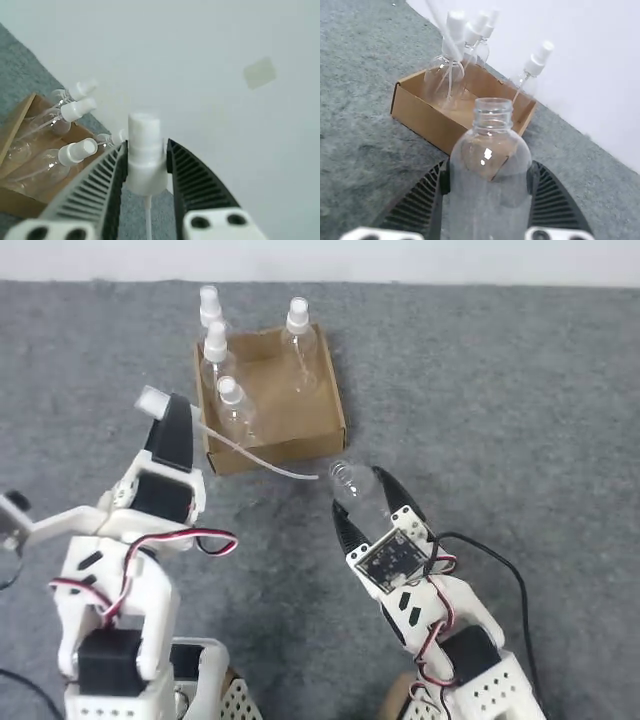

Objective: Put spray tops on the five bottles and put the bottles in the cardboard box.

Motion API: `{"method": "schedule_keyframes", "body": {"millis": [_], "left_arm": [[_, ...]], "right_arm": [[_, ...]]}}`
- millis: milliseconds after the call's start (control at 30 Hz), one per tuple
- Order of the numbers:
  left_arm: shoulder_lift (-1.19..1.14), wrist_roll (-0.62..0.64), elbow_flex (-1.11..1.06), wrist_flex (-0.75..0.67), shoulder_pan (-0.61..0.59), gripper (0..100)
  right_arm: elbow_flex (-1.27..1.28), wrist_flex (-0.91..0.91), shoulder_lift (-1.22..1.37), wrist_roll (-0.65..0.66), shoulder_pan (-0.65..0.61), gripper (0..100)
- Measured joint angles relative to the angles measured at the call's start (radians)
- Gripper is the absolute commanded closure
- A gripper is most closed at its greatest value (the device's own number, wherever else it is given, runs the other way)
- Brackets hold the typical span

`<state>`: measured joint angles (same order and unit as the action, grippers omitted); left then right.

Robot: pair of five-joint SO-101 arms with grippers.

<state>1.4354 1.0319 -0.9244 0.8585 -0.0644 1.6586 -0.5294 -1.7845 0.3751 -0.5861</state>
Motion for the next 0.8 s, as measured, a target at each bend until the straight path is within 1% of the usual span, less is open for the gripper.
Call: {"method": "schedule_keyframes", "body": {"millis": [267,333,433,567,800], "left_arm": [[0.009,-0.002,-0.002,0.000,-0.002,99],[0.011,-0.003,-0.026,-0.003,0.012,99],[0.003,-0.017,-0.078,-0.044,0.051,99],[-0.002,-0.023,-0.115,-0.098,0.054,99],[-0.002,-0.028,-0.115,-0.100,0.057,99]], "right_arm": [[0.000,0.000,0.000,0.009,0.000,88.0],[0.000,0.000,0.000,0.032,0.000,88.0],[0.000,0.000,0.000,0.068,0.000,88.0],[0.000,0.000,0.000,0.083,0.000,88.0],[0.000,0.000,0.000,0.084,0.000,88.0]]}}
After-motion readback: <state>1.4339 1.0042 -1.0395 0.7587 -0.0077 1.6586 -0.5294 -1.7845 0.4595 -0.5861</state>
